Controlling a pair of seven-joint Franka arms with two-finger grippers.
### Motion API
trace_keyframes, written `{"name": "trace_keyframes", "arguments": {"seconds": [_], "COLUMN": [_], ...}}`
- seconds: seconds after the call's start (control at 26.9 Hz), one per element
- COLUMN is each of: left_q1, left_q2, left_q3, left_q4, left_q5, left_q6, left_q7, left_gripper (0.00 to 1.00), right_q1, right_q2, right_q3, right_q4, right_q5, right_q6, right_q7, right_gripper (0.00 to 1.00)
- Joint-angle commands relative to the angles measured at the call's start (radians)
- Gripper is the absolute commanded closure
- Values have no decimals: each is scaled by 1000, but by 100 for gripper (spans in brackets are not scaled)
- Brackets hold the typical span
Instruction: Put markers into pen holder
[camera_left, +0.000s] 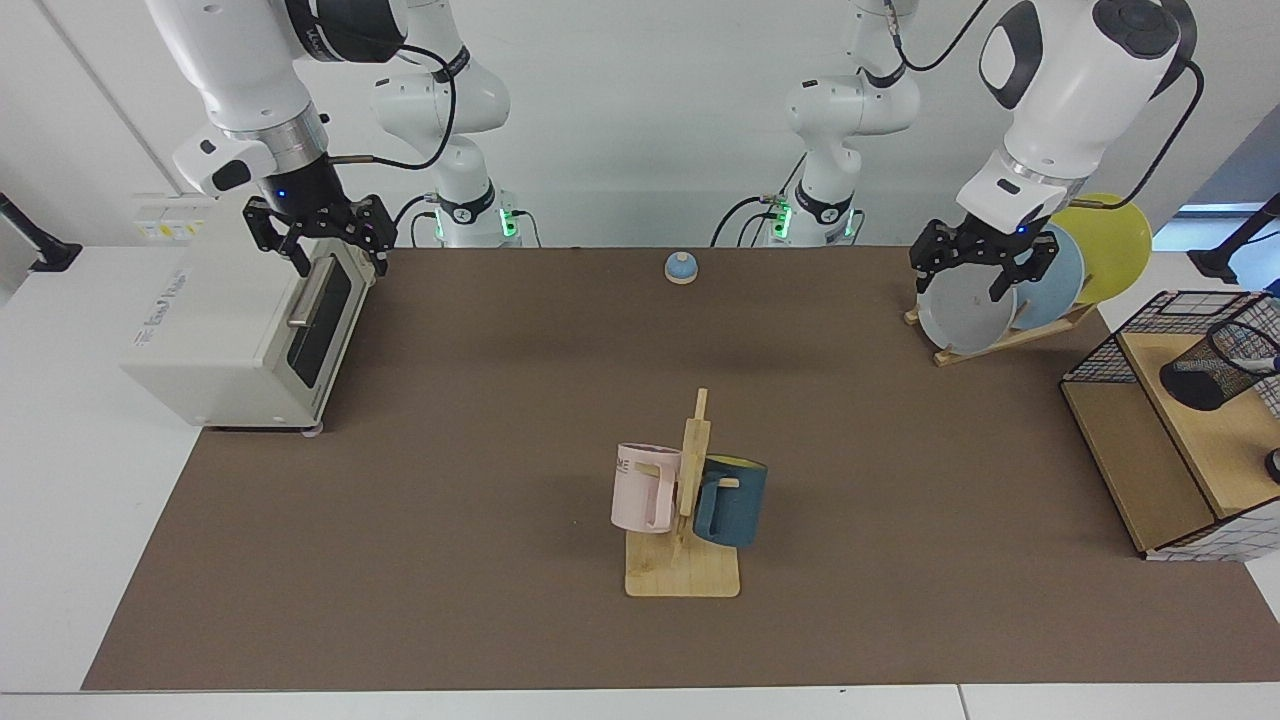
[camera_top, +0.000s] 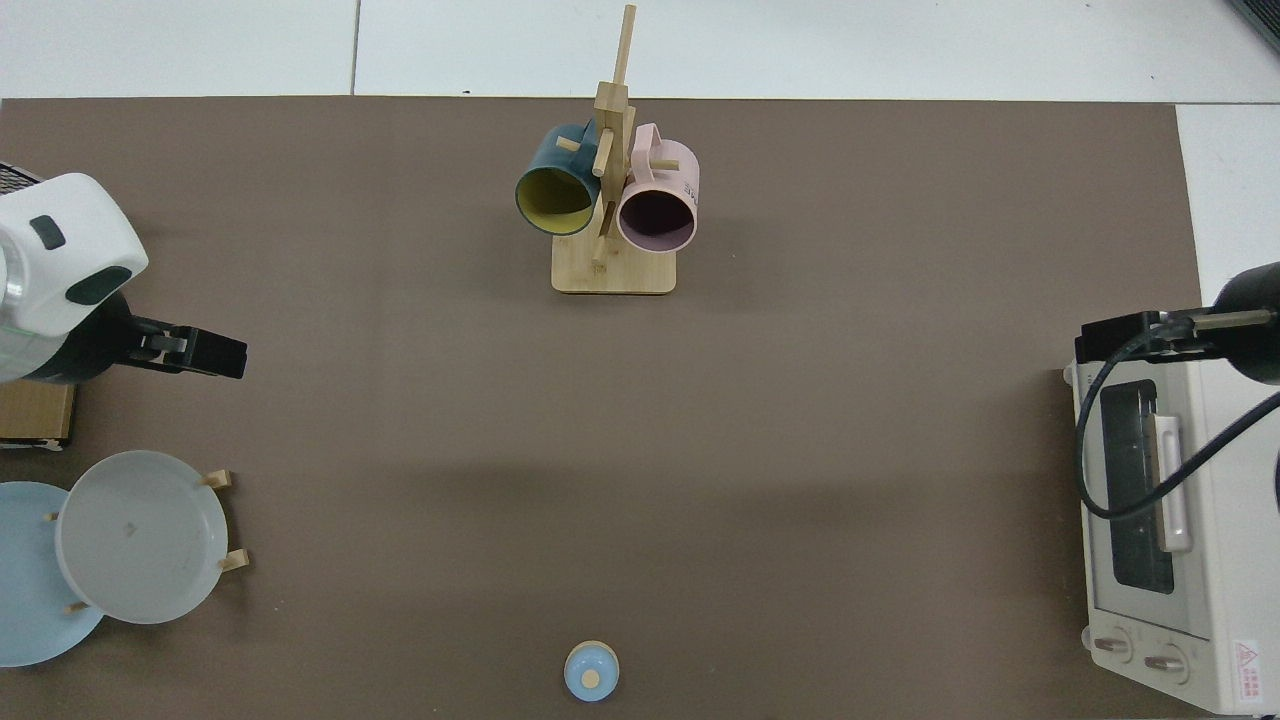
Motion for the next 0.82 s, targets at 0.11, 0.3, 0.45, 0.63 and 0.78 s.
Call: {"name": "trace_keyframes", "arguments": {"seconds": [0.11, 0.3, 0.45, 0.63, 0.78], "left_q1": [13, -1, -1, -1, -1], "left_q2": [21, 8, 4, 4, 1], "left_q3": [-8, -5, -5, -5, -1], "left_q4": [29, -5, -11, -11, -14], "left_q5": [-4, 10, 10, 10, 10], "left_q6": [-3, 32, 34, 34, 28], "left_q7": [9, 79, 79, 75, 72], "left_gripper": [0, 0, 0, 0, 0], "right_q1": [-17, -19, -19, -19, -19], "right_q2": [-16, -16, -16, -16, -16], "right_q3": [12, 12, 11, 10, 11], "right_q4": [-16, -16, -16, -16, -16], "right_q5": [5, 3, 5, 3, 5], "right_q6": [2, 1, 1, 1, 1], "right_q7": [-33, -33, -33, -33, -33], "right_gripper": [0, 0, 0, 0, 0]}}
